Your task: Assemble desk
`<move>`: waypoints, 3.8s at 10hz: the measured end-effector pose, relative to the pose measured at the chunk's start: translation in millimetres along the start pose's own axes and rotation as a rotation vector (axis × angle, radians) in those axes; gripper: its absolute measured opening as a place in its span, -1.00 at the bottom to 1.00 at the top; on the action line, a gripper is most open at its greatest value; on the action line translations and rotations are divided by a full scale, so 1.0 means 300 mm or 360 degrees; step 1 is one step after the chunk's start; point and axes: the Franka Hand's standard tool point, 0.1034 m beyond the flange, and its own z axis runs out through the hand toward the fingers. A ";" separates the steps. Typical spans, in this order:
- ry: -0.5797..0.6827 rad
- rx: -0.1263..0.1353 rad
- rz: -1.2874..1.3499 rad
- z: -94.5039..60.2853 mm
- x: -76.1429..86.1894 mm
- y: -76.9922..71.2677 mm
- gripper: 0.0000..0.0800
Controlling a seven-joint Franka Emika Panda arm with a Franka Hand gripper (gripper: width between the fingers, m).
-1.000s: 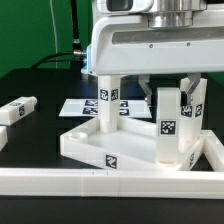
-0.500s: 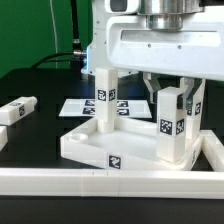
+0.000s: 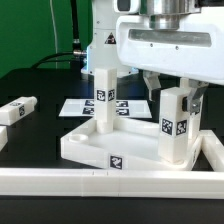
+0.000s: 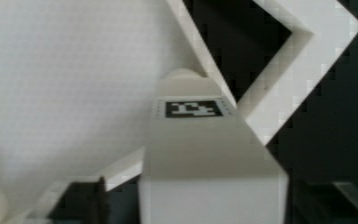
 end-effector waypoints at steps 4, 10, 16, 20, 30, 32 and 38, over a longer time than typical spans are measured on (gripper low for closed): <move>0.0015 -0.0017 -0.0657 -0.006 -0.008 -0.007 0.62; 0.0011 -0.0023 -0.1522 -0.002 -0.015 -0.010 0.62; 0.0029 -0.0031 -0.1962 0.001 -0.008 -0.004 0.35; 0.0029 -0.0030 -0.1895 0.002 -0.007 -0.004 -0.28; 0.0022 -0.0001 -0.0703 0.003 -0.009 -0.004 -0.28; 0.0016 0.0019 -0.0370 0.005 -0.009 -0.003 -0.28; 0.0014 0.0035 0.0479 0.009 -0.043 -0.025 -0.27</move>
Offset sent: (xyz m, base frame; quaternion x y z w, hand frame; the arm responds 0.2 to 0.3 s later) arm -0.0014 0.0074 0.0089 -0.0423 0.0097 -0.3089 0.9501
